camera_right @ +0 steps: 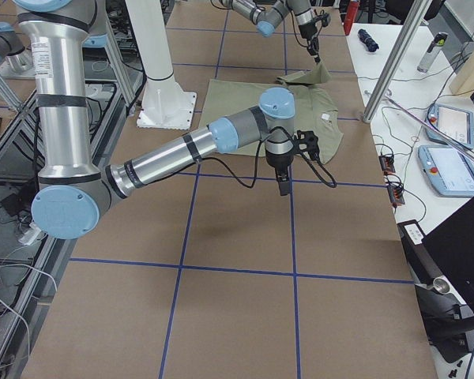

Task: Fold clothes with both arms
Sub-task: 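Lift the sleeve with the left gripper and fold it across the shirt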

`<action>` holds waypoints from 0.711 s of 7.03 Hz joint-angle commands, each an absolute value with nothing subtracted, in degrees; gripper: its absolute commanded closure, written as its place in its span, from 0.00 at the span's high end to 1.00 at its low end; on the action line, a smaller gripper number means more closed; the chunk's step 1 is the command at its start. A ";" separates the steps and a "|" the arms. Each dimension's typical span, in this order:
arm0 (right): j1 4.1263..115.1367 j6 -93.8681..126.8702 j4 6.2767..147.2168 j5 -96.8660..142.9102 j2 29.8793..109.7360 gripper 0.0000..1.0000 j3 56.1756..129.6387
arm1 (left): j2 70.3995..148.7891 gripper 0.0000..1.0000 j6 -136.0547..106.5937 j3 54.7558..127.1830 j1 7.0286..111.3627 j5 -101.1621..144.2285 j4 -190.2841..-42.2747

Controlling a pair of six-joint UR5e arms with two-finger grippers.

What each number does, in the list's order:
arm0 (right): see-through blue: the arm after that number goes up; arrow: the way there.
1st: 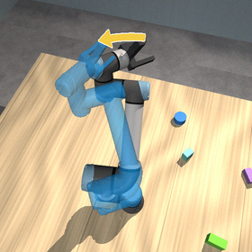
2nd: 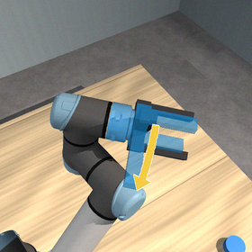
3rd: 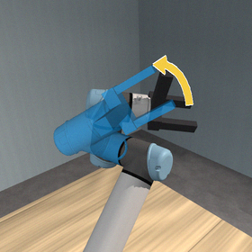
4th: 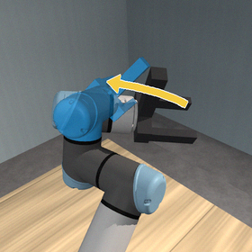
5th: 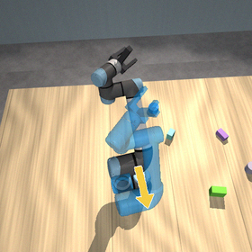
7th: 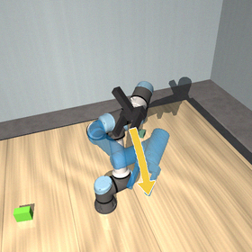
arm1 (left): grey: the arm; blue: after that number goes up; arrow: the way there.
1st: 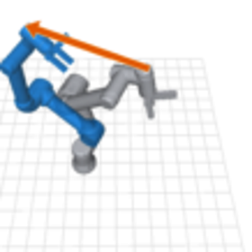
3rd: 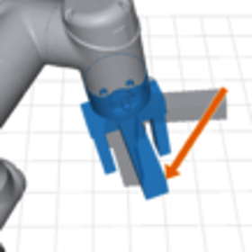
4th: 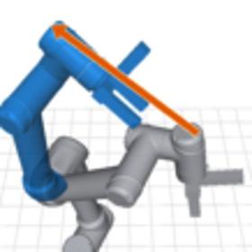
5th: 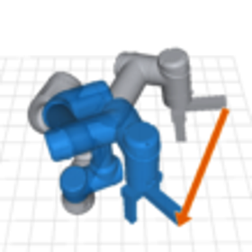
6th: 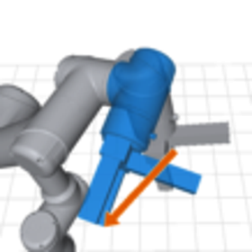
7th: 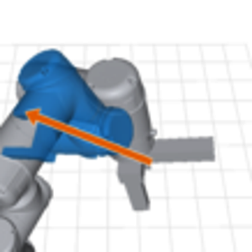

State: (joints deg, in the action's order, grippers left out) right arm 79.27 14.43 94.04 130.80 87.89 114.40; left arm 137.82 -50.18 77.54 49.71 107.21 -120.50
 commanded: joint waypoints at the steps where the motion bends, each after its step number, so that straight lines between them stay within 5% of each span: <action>1: 79.28 14.50 94.04 130.69 87.89 1.00 114.35 | 146.50 0.00 -58.60 72.43 43.97 104.24 -121.11; 5: 79.37 14.85 94.04 130.69 87.98 1.00 114.43 | 149.84 0.00 -58.01 71.64 32.19 92.40 -128.23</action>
